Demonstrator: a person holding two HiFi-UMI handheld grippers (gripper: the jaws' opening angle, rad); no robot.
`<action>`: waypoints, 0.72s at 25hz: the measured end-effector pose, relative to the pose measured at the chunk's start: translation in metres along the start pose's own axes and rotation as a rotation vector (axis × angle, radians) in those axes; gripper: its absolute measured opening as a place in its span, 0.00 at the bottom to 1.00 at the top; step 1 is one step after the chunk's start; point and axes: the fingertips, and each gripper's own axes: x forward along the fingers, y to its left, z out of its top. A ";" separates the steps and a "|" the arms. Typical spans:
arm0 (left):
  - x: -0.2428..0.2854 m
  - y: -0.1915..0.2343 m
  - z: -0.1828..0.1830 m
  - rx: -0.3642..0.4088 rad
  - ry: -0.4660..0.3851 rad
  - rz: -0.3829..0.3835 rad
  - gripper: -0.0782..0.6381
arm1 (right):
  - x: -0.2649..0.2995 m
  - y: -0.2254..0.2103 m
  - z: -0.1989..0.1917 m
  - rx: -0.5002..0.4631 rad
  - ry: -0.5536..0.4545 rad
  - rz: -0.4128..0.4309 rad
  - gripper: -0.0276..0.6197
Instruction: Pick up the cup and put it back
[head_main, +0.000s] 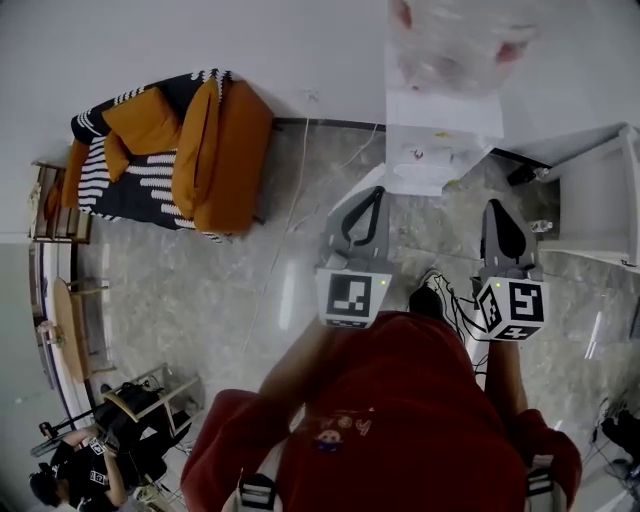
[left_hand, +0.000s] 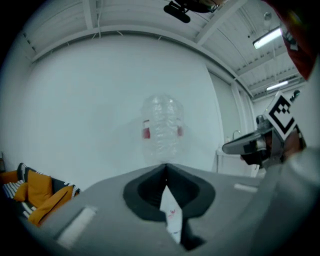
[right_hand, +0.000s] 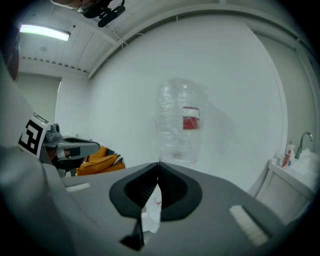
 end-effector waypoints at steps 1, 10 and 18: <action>-0.003 0.001 0.011 0.002 -0.037 -0.002 0.11 | -0.004 0.001 0.009 -0.007 -0.015 -0.003 0.05; -0.002 0.010 0.043 -0.007 -0.092 0.009 0.11 | -0.011 -0.009 0.037 -0.063 -0.068 -0.049 0.05; 0.008 0.005 0.044 0.005 -0.082 -0.015 0.11 | -0.005 -0.017 0.034 -0.056 -0.056 -0.064 0.05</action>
